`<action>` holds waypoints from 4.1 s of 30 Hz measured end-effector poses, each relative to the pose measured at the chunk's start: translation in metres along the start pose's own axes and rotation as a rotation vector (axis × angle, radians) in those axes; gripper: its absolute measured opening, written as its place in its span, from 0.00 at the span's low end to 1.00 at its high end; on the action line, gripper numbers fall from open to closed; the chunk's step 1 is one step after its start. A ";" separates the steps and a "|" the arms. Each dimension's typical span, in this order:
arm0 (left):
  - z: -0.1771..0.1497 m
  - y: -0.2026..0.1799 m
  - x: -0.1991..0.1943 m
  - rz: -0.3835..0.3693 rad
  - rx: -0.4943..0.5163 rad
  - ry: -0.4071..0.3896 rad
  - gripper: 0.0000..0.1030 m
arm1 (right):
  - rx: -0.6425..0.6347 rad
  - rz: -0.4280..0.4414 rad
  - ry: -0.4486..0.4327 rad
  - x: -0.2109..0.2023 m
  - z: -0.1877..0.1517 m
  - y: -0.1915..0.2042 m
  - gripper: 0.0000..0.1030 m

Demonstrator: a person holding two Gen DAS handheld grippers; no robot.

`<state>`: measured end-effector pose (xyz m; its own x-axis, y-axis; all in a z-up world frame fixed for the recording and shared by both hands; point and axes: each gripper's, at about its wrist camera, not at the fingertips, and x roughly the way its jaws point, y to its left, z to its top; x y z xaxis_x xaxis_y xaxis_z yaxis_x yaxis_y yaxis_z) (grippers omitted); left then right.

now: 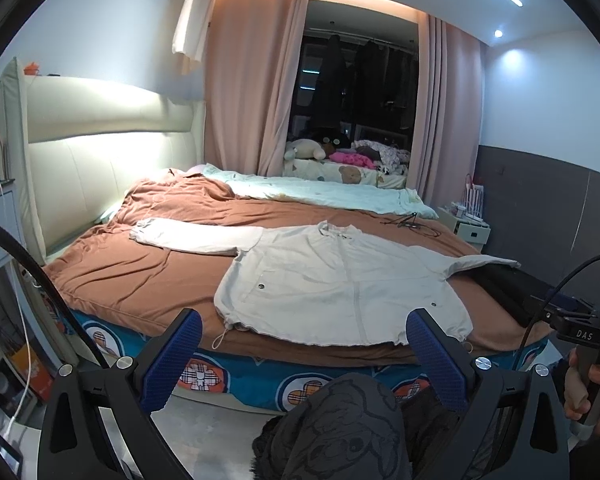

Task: Fold large clothes
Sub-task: 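Move both tools toward the spread beige shirt on the bed, then lower the left tool onto the beige sleeve cuff and close it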

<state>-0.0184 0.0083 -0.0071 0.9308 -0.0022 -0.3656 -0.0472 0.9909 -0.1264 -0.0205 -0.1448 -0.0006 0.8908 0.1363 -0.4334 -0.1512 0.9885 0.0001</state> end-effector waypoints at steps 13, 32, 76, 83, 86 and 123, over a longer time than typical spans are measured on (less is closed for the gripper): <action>0.002 0.002 0.000 0.008 -0.004 -0.003 1.00 | -0.011 0.011 0.003 0.006 0.000 0.001 0.99; 0.001 0.005 0.007 0.011 -0.004 0.005 1.00 | -0.006 0.006 0.009 0.007 0.000 0.001 0.99; 0.038 0.106 0.195 0.137 -0.138 0.125 0.99 | -0.008 0.048 0.145 0.202 0.080 -0.004 0.99; 0.038 0.144 0.243 0.164 -0.165 0.176 0.92 | 0.003 0.077 0.186 0.263 0.096 0.005 0.99; 0.039 0.165 0.267 0.176 -0.186 0.205 0.87 | 0.004 0.089 0.201 0.291 0.105 0.008 0.99; 0.082 0.429 0.556 0.309 -0.496 0.381 0.51 | 0.070 0.190 0.402 0.569 0.178 0.045 0.63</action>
<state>0.5084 0.4429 -0.1888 0.6605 0.1328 -0.7390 -0.5337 0.7753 -0.3377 0.5561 -0.0110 -0.0868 0.6110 0.2928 -0.7355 -0.2542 0.9525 0.1680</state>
